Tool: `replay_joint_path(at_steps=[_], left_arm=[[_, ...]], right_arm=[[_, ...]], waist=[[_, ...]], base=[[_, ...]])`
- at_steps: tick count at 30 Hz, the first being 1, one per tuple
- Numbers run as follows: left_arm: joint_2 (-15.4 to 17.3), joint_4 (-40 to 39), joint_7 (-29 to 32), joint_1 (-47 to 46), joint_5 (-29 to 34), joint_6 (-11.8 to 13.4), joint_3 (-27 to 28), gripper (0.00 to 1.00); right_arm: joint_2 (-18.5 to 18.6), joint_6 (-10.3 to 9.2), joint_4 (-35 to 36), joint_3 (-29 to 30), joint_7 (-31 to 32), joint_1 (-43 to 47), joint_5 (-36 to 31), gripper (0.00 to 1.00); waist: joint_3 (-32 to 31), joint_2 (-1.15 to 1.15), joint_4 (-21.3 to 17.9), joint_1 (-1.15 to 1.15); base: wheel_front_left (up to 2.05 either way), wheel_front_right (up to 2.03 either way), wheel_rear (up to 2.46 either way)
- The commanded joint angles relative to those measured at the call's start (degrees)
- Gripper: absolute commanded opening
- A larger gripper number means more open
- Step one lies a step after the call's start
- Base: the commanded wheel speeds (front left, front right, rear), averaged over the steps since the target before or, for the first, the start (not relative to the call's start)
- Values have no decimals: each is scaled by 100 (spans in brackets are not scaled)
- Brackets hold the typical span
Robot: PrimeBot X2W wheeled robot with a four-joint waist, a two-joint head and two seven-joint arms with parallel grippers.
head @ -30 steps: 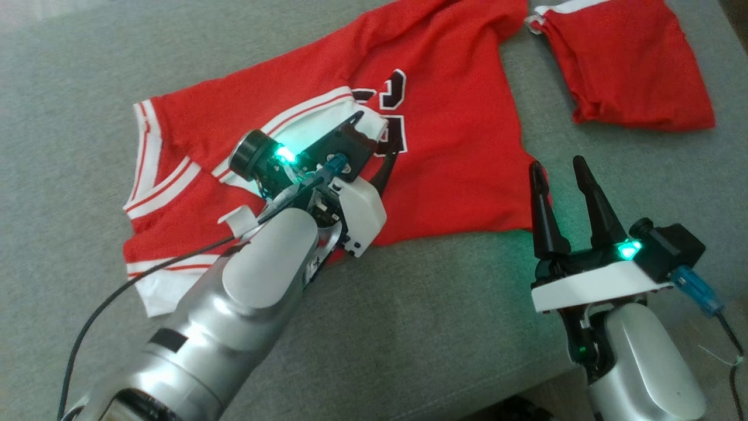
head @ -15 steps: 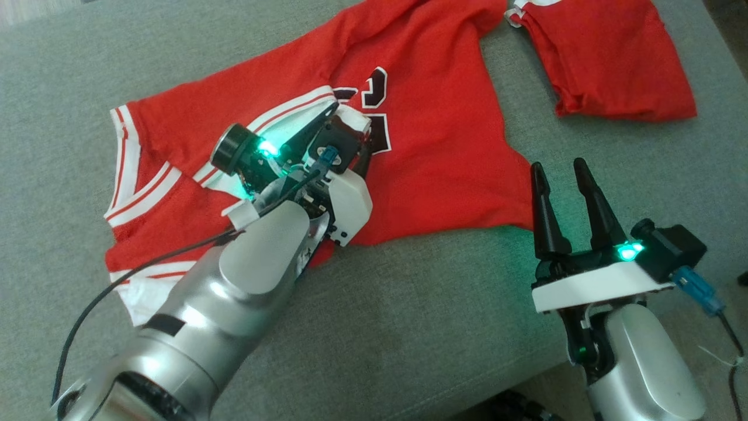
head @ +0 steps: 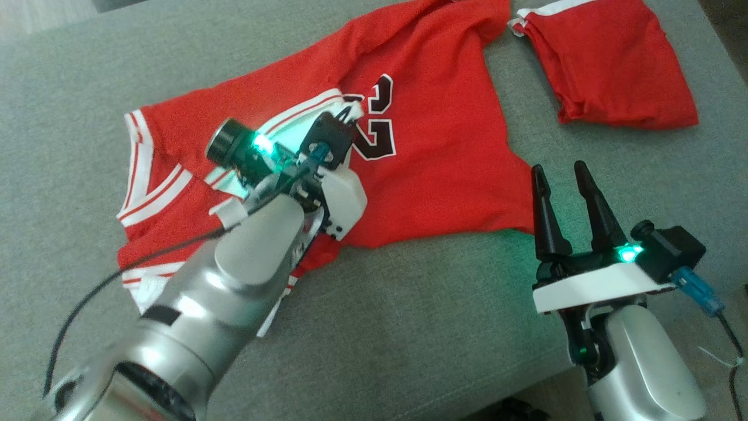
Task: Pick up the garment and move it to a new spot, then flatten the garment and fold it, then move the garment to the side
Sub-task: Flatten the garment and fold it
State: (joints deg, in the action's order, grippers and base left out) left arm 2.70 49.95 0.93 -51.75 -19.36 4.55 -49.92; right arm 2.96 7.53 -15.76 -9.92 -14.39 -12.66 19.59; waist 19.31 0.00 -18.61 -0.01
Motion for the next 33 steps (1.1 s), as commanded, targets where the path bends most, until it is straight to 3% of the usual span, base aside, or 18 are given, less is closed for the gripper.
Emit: replay_joint_path(at_steps=[1,6,10,13,20,26,27,28,29,31,33], left_arm=[[47,-159,-18,-456,-17,-86,84,0],[522,-199,320,-1108,131,-684,-94,0],[1219,-199,884,-1922,257,-1122,-342,0],[1663,-187,1164,-2325,246,-1193,-605,0],[2676,-437,1727,-3180,-392,-1202,-1945,0],[3122,-551,1868,-3853,-276,-1203,-2312,0],[3172,-524,1839,-3971,-189,-1203,-2324,29],[3208,-482,1744,-4103,-61,-1203,-2330,92],[3228,-386,1640,-4225,52,-1203,-2333,100],[3211,-122,1494,-4387,239,-1176,-2335,100],[3106,92,1265,-4442,256,-974,-2277,100]], right_arm=[[-8,-4,141,-70,-61,-85,-32,100],[-8,-4,101,-133,-61,-99,-10,100],[-8,-4,102,-286,-61,-162,146,100],[-8,-4,121,-383,-61,-191,264,100],[-8,-4,173,-581,-61,-307,407,100],[-8,-4,232,-681,-61,-440,461,100],[-8,-4,242,-698,-61,-466,470,100],[-8,-4,254,-710,-61,-489,478,100],[-8,-4,263,-717,-61,-511,486,100],[-8,-4,265,-719,-61,-534,491,100],[-8,-4,258,-710,-61,-539,484,100]], waist=[[-61,0,40,1],[-153,0,6,1],[-67,0,-157,1],[14,0,-269,1],[328,0,-507,1],[611,0,-640,1],[658,0,-659,1],[702,0,-672,1],[736,0,-680,1],[778,0,-676,1],[790,0,-647,1]], base=[[0,0,0],[0,0,0],[0,0,0],[0,0,0],[0,0,0],[0,0,0],[0,0,0],[0,0,0],[0,0,0],[0,0,0],[0,0,0]])
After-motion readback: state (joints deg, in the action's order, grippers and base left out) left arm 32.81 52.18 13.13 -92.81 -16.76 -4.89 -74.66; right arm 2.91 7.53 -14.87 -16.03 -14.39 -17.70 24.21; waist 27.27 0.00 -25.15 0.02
